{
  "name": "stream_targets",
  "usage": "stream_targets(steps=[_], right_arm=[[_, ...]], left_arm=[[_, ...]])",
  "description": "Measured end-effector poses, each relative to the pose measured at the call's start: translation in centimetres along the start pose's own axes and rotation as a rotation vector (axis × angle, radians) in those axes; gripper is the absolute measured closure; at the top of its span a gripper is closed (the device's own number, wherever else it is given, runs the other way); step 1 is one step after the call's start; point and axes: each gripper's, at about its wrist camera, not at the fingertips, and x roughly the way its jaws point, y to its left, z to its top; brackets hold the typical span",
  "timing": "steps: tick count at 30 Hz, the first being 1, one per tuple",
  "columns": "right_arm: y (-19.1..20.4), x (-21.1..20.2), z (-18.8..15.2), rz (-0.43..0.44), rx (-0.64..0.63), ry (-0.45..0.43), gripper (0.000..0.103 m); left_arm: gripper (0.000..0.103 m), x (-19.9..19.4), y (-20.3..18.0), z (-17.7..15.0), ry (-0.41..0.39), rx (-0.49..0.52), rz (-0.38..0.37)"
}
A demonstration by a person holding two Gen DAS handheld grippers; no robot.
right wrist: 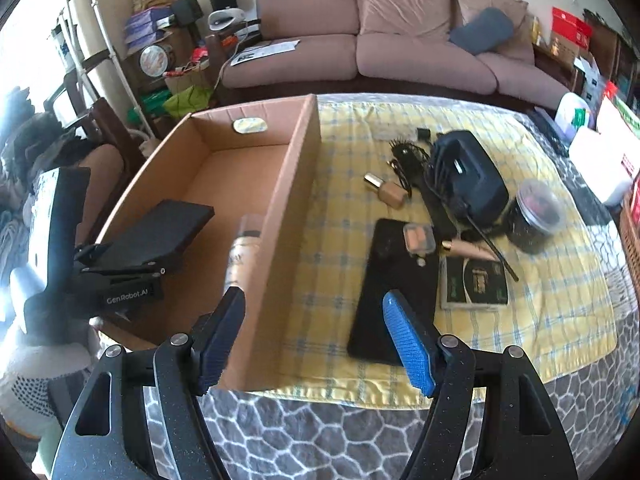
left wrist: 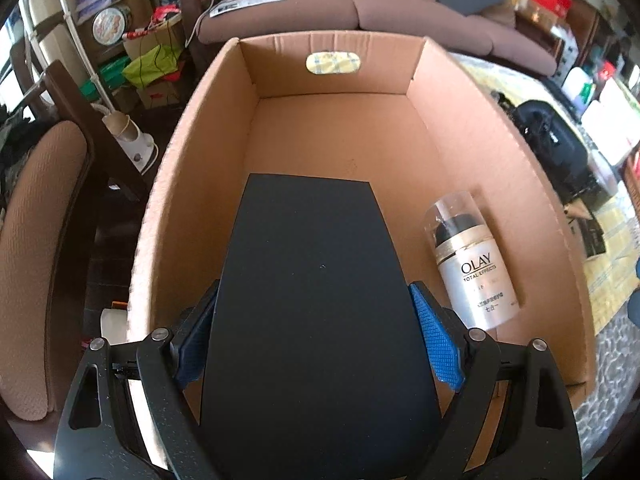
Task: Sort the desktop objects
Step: 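Release the tablet with the left tool while the right tool releases the bottle into the box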
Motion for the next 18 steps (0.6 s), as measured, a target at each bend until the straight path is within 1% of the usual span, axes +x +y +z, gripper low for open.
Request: stream_targets(steps=[6, 8, 9, 10, 14, 18], right_arm=[[-1.0, 0.4, -0.8, 0.011, 0.024, 0.009, 0.029], [-1.2, 0.5, -1.0, 0.014, 0.028, 0.010, 0.029], [-1.3, 0.5, -1.1, 0.016, 0.030, 0.010, 0.029], [-1.4, 0.5, -1.2, 0.018, 0.034, 0.010, 0.029], [-1.5, 0.3, -1.5, 0.024, 0.040, 0.007, 0.029], [-2.3, -0.2, -1.6, 0.020, 0.063, -0.003, 0.026]], left_arm=[[0.015, 0.6, -0.4, 0.3, 0.021, 0.003, 0.020], [0.007, 0.6, -0.3, 0.3, 0.029, -0.001, 0.016], [0.005, 0.6, -0.3, 0.3, 0.030, -0.007, 0.012], [0.003, 0.5, -0.2, 0.3, 0.032, -0.013, 0.005], [0.002, -0.3, 0.6, 0.3, 0.031, -0.062, -0.036], [0.001, -2.0, 1.5, 0.2, -0.003, -0.099, -0.081]])
